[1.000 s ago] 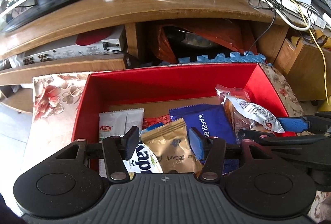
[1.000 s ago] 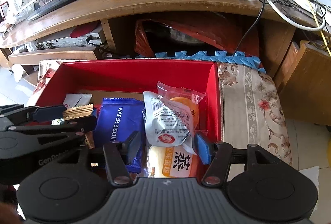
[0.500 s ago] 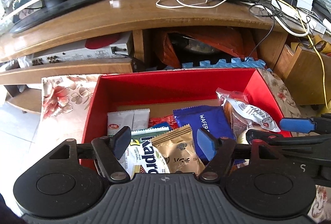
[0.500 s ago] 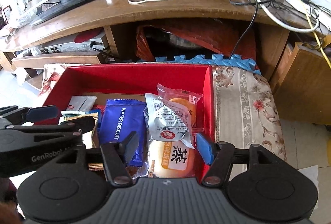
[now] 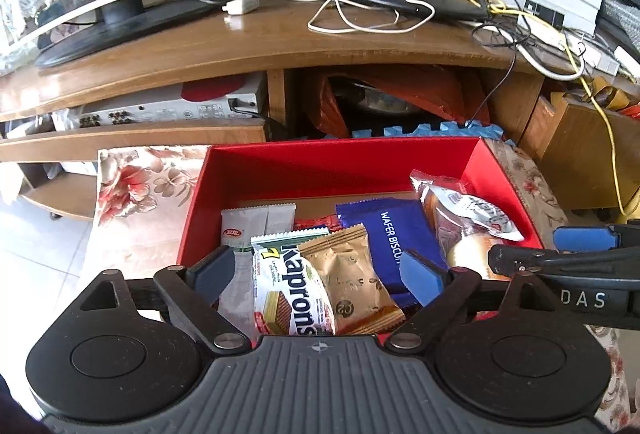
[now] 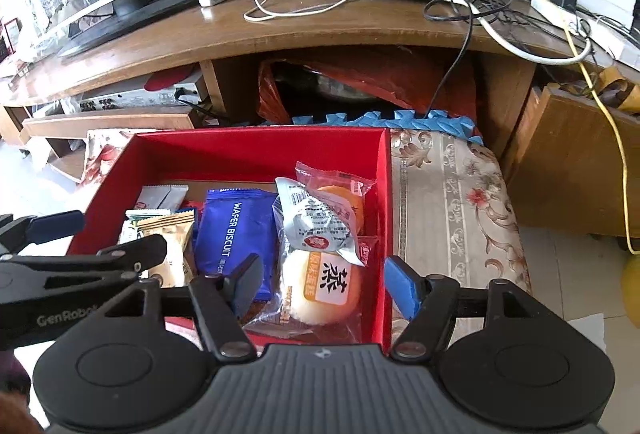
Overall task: Organize snacks
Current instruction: 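Withdraw both open tools up and away from the red box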
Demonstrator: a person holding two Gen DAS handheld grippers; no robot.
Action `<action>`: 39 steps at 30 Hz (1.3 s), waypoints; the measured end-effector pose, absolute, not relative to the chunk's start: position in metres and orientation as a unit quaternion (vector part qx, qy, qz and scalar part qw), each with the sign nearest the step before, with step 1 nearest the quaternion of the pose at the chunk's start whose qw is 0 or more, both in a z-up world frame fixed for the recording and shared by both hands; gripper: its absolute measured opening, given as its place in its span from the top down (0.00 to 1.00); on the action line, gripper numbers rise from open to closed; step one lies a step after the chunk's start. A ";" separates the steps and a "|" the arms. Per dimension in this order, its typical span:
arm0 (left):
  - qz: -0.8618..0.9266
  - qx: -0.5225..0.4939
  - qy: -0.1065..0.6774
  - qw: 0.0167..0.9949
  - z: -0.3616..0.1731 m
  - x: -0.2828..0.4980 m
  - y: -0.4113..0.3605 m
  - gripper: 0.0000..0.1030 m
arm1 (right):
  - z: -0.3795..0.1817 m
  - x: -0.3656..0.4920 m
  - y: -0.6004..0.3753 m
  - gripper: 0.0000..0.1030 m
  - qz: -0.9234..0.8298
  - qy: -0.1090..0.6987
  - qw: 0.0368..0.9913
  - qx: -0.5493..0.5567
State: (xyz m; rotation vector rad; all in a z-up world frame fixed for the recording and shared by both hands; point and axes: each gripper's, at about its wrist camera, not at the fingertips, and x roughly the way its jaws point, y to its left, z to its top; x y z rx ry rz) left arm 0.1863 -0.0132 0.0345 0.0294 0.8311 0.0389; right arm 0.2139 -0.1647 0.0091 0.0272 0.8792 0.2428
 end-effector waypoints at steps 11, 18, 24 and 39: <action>0.032 0.008 0.389 0.921 0.038 0.157 -0.015 0.00 | 0.013 0.180 -0.174 0.38 0.117 0.420 0.900 0.028; 0.039 0.003 0.378 0.925 0.040 0.139 -0.017 0.00 | 0.017 0.161 -0.178 0.35 0.121 0.413 0.902 0.038; 0.032 -0.011 0.372 0.928 0.040 0.126 -0.015 0.00 | 0.019 0.150 -0.181 0.35 0.124 0.410 0.903 0.038; 0.051 0.017 0.373 0.926 0.034 0.099 -0.021 0.00 | 0.013 0.126 -0.190 0.35 0.118 0.415 0.901 0.040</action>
